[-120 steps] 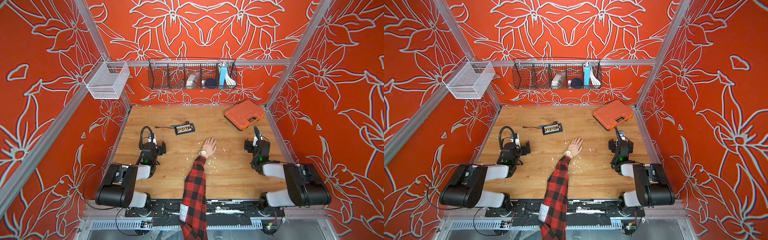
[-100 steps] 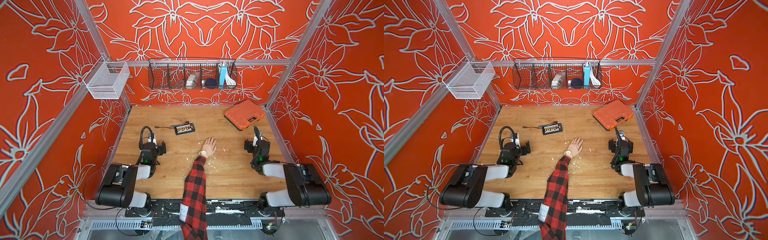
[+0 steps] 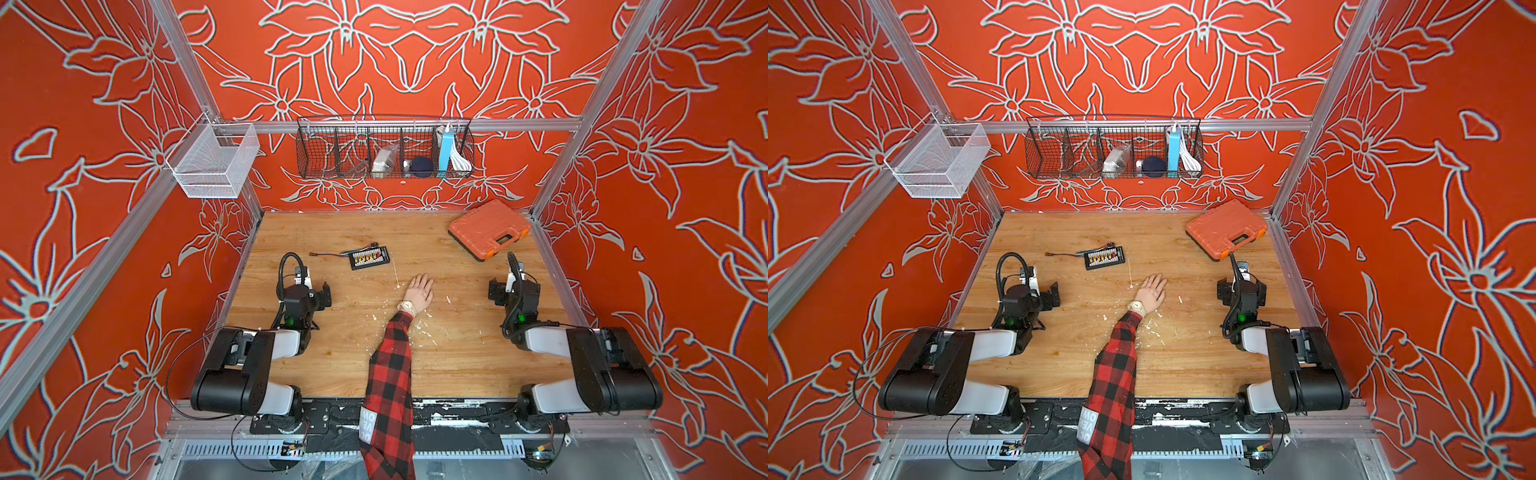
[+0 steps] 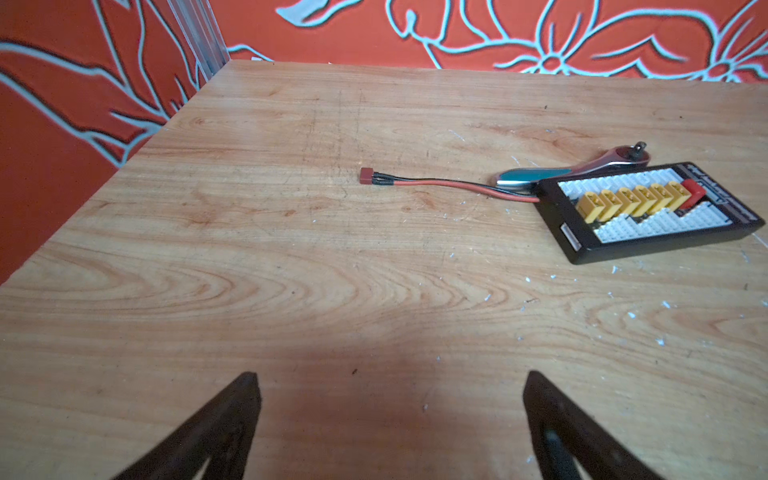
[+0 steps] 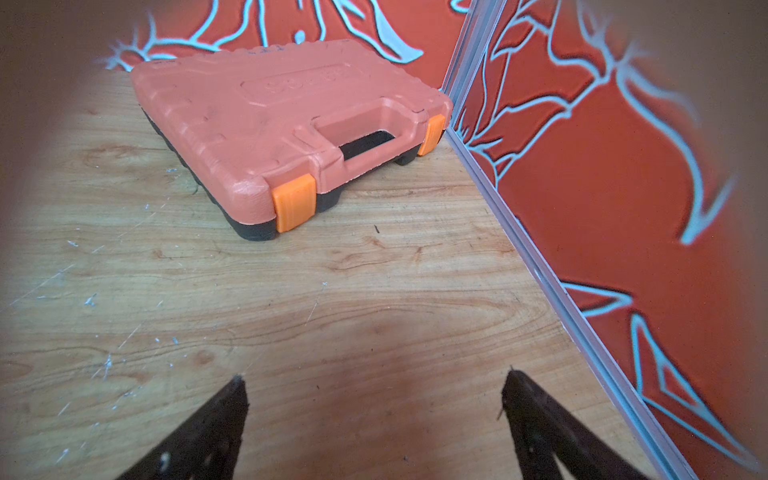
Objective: Take off the watch
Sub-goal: Adjust the hand at the center of the board.
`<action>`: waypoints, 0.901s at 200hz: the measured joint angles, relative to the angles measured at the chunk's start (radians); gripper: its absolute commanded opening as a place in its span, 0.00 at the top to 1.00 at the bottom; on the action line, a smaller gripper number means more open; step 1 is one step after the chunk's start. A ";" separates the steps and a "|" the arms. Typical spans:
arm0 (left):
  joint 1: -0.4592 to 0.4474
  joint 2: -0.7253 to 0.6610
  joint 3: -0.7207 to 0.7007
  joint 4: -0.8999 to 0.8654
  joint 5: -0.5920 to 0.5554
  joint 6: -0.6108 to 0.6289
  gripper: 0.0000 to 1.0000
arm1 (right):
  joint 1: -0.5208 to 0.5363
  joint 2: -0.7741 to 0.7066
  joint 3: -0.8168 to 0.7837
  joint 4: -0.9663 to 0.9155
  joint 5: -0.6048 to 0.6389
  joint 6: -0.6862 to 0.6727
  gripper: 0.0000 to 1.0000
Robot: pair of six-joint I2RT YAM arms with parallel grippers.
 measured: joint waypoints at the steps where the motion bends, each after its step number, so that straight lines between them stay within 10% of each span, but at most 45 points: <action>1: 0.002 0.000 0.000 0.000 0.001 0.000 0.02 | 0.000 0.000 0.000 0.000 0.000 0.000 0.02; 109: -0.034 -0.138 0.082 -0.208 -0.047 -0.017 0.02 | 0.015 -0.061 -0.018 -0.003 0.035 -0.001 0.02; 180: -0.159 -0.184 0.293 -0.546 -0.193 -0.085 0.02 | 0.053 -0.294 0.148 -0.361 0.048 0.086 0.08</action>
